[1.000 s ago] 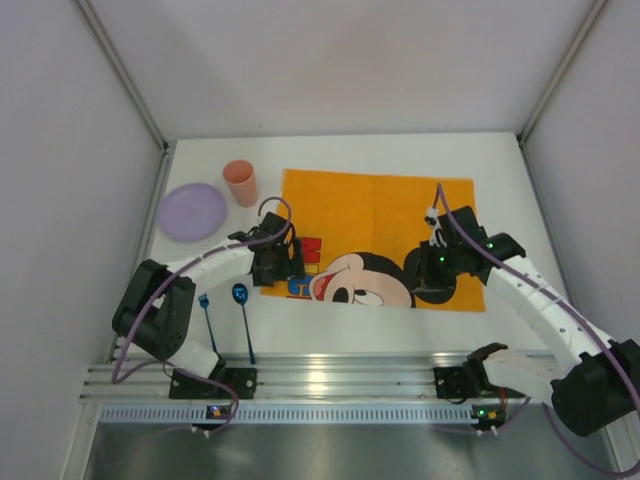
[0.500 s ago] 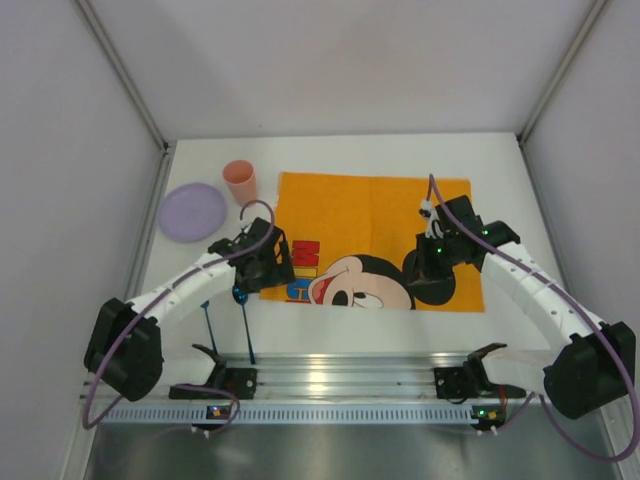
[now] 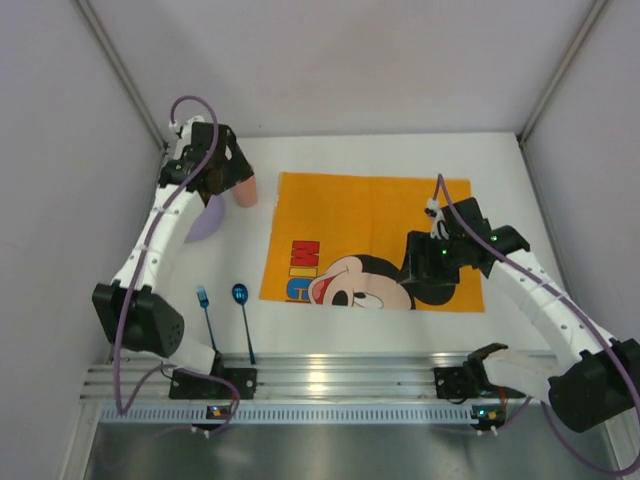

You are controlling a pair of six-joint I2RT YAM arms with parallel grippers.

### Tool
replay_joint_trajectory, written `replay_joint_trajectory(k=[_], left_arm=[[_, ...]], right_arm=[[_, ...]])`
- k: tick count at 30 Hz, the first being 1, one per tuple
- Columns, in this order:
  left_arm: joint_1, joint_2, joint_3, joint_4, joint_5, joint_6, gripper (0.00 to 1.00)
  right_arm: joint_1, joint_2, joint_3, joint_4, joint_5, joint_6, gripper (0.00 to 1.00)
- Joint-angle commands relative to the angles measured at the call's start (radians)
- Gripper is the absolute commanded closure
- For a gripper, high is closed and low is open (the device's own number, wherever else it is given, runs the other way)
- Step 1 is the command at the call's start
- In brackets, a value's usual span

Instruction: Set the dinner table for one person

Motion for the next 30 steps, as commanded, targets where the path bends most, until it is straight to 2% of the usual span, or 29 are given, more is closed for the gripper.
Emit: replay_joint_trajectory(k=[1, 6, 13, 16, 17, 20, 21, 26, 27, 28, 30], left_arm=[[0.076, 0.148, 0.080, -0.046, 0.057, 0.061, 0.05], [0.140, 0.326, 0.194, -0.006, 0.093, 0.081, 0.08], [0.176, 0.493, 0.379, -0.006, 0.074, 0.088, 0.08], [0.191, 0.553, 0.409, -0.009, 0.088, 0.101, 0.14], [0.194, 0.567, 0.413, -0.007, 0.096, 0.104, 0.21], [0.199, 0.616, 0.419, -0.009, 0.128, 0.110, 0.33], [0.197, 0.631, 0.418, -0.012, 0.134, 0.108, 0.43], [0.197, 0.641, 0.370, 0.017, 0.185, 0.094, 0.53], [0.197, 0.641, 0.369, 0.020, 0.191, 0.094, 0.59], [0.197, 0.641, 0.370, 0.019, 0.201, 0.099, 0.75], [0.197, 0.630, 0.373, 0.019, 0.225, 0.099, 0.85]], right_arm=[[-0.015, -0.037, 0.051, -0.036, 0.028, 0.016, 0.23], [-0.021, -0.051, 0.074, -0.083, 0.097, 0.010, 0.22], [-0.041, -0.033, 0.082, -0.108, 0.140, 0.005, 0.22], [-0.048, -0.007, 0.085, -0.106, 0.143, 0.008, 0.23], [-0.048, -0.002, 0.085, -0.106, 0.143, 0.008, 0.23], [-0.055, 0.029, 0.094, -0.102, 0.139, 0.004, 0.23], [-0.055, 0.036, 0.099, -0.103, 0.137, 0.000, 0.23], [-0.056, 0.081, 0.145, -0.105, 0.131, -0.015, 0.24], [-0.056, 0.085, 0.151, -0.105, 0.131, -0.015, 0.24], [-0.059, 0.089, 0.157, -0.106, 0.126, -0.021, 0.24], [-0.059, 0.104, 0.177, -0.103, 0.114, -0.026, 0.25]])
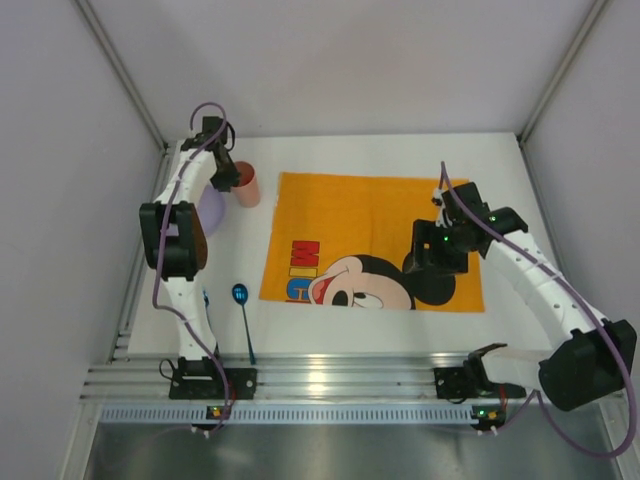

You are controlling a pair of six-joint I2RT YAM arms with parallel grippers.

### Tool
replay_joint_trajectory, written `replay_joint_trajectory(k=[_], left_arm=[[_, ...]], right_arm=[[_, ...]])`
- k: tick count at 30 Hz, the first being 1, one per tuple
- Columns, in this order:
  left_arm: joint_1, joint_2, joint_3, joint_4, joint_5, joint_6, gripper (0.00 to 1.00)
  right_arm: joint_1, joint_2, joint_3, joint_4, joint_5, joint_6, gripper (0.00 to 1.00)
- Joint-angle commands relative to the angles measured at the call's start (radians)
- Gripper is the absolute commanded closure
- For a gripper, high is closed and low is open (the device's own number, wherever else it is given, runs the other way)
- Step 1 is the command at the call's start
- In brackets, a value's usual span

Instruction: Set the dinner table for one person

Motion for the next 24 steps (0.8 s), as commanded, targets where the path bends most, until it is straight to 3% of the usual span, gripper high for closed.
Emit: replay_joint_trajectory(k=[1, 6, 10, 19, 24], left_arm=[[-0.001, -0.043, 0.011, 0.033, 0.054, 0.005, 0.92], [-0.032, -0.144, 0.004, 0.022, 0.117, 0.037, 0.96], [-0.114, -0.220, -0.018, -0.004, 0.135, 0.092, 0.96], [-0.453, -0.304, -0.027, -0.106, 0.051, 0.108, 1.00], [-0.585, -0.336, -0.064, -0.131, 0.001, 0.067, 1.00]], right_arm=[[-0.016, 0.018, 0.086, -0.004, -0.018, -0.020, 0.25], [-0.014, 0.093, 0.193, 0.002, -0.087, -0.009, 0.24], [0.010, 0.188, 0.372, 0.029, -0.147, 0.023, 0.20], [0.145, 0.487, 0.785, -0.012, -0.180, 0.034, 0.20], [0.151, 0.516, 0.803, -0.009, -0.175, 0.041, 0.20]])
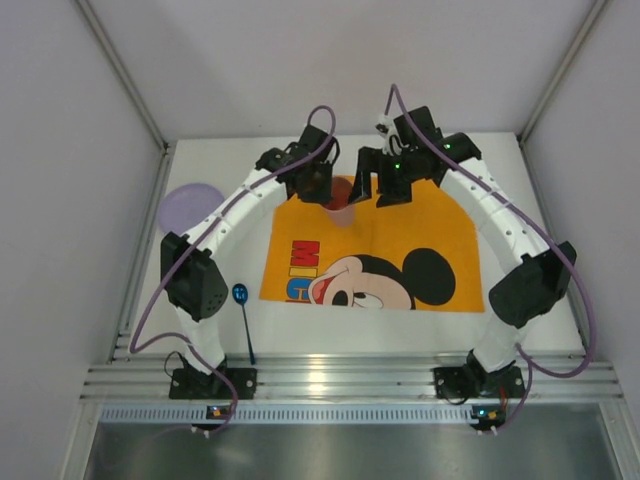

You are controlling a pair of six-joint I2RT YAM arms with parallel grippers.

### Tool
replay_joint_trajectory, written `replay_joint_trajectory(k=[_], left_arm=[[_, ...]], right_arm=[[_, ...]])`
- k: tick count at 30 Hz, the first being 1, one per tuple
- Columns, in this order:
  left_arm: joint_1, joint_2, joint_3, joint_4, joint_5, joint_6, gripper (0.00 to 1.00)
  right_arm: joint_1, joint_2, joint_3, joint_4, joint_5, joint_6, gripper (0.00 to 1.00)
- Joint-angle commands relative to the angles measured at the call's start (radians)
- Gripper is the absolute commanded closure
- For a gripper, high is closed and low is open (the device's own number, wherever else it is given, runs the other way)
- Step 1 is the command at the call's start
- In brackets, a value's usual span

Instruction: Set the dinner table for one person

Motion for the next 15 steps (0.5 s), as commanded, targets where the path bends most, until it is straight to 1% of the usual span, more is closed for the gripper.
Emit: replay_joint_trajectory(k=[1, 6, 11, 13, 15], left_arm=[[-0.043, -0.071, -0.028, -0.055, -0.066, -0.031, 1.00], [-0.109, -0.083, -0.017, -0.071, -0.081, -0.060, 1.00], [-0.216, -0.082, 0.014, -0.098, -0.127, -0.103, 1.00], [-0.259, -0.083, 0.020, -0.114, -0.153, -0.135, 1.00], [-0.281, -0.082, 0.023, -0.126, -0.170, -0.170, 1.00]], right_arm=[[0.007, -0.003, 0.025, -0.007, -0.002, 0.015, 0.20], [0.014, -0.031, -0.099, 0.027, 0.027, 0.010, 0.20], [0.039, -0.037, -0.160, 0.035, 0.119, -0.007, 0.22], [0.048, -0.039, -0.176, 0.030, 0.167, -0.011, 0.25], [0.056, -0.037, -0.176, 0.013, 0.202, -0.017, 0.38]])
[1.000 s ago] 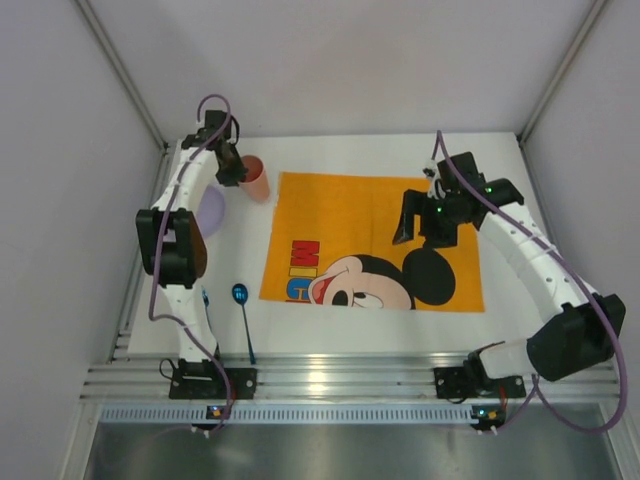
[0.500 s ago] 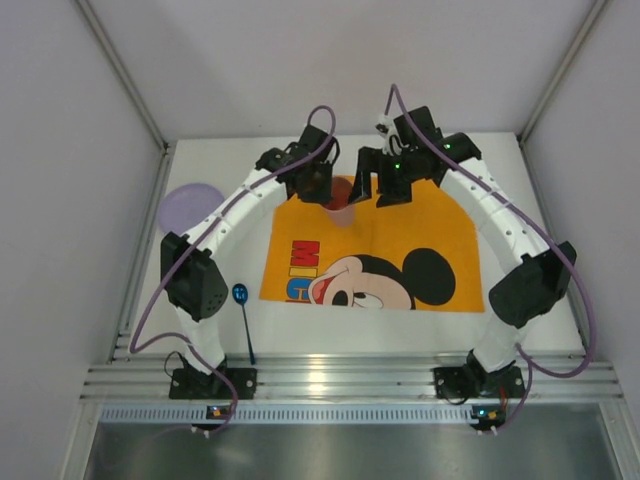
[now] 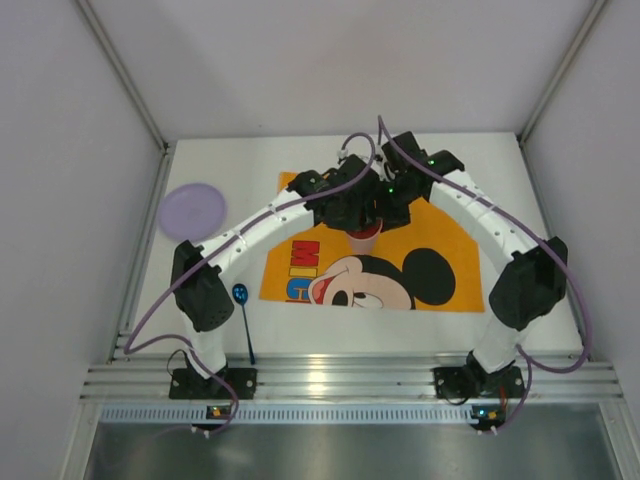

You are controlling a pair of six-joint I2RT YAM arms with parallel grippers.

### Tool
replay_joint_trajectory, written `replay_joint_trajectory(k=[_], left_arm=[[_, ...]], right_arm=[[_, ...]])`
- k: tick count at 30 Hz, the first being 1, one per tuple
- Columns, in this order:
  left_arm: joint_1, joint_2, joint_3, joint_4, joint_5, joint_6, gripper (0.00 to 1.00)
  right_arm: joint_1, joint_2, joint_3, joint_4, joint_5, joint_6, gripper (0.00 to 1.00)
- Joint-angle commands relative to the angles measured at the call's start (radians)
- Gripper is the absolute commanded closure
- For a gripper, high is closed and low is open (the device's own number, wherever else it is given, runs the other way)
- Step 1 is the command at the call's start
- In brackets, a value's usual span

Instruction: Set the dinner table for one person

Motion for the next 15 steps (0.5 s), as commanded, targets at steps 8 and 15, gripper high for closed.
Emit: replay_joint_trajectory(k=[8, 15], left_arm=[[-0.092, -0.042, 0.077, -0.099, -0.127, -0.104, 0.59], [-0.075, -0.052, 0.103, -0.113, -0.213, -0.089, 0.17]], right_arm=[[0.039, -0.022, 0.022, -0.055, 0.227, -0.026, 1.00], [-0.015, -0.005, 0.050, -0.075, 0.304, -0.044, 1.00]])
